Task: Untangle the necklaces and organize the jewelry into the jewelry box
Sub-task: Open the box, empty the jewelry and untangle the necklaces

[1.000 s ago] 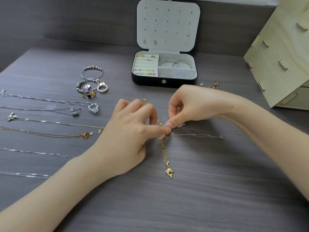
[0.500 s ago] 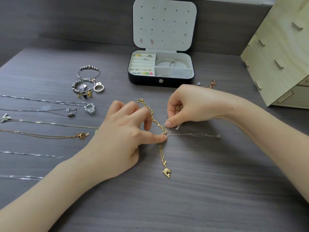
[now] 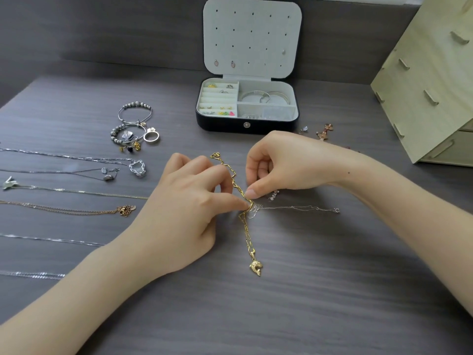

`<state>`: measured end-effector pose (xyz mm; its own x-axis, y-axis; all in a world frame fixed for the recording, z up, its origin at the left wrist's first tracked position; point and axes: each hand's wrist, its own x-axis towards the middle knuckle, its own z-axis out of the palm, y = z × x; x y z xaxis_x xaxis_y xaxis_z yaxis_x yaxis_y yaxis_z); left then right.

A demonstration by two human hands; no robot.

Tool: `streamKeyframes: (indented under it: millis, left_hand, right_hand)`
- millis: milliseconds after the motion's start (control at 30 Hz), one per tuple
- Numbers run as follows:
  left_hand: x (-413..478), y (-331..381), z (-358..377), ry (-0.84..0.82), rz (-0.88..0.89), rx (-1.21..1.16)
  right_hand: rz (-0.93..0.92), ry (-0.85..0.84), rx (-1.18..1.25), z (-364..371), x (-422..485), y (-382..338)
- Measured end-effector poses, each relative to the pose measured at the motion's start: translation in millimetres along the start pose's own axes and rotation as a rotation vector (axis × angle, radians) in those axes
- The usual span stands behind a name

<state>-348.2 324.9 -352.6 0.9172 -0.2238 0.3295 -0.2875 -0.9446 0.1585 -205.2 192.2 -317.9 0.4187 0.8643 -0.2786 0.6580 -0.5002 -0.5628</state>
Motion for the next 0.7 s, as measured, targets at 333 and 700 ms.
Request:
streamKeyframes:
  millis: [333,700]
  left_hand:
    - [1,-2,0,-0.016,0.037,0.027]
    - [-2,-9,-3,-0.037,0.007,0.063]
  right_hand:
    - [-0.025,-0.037,0.054,-1,-5,1]
    - [-0.006,-0.046,0.028,-4,-12,6]
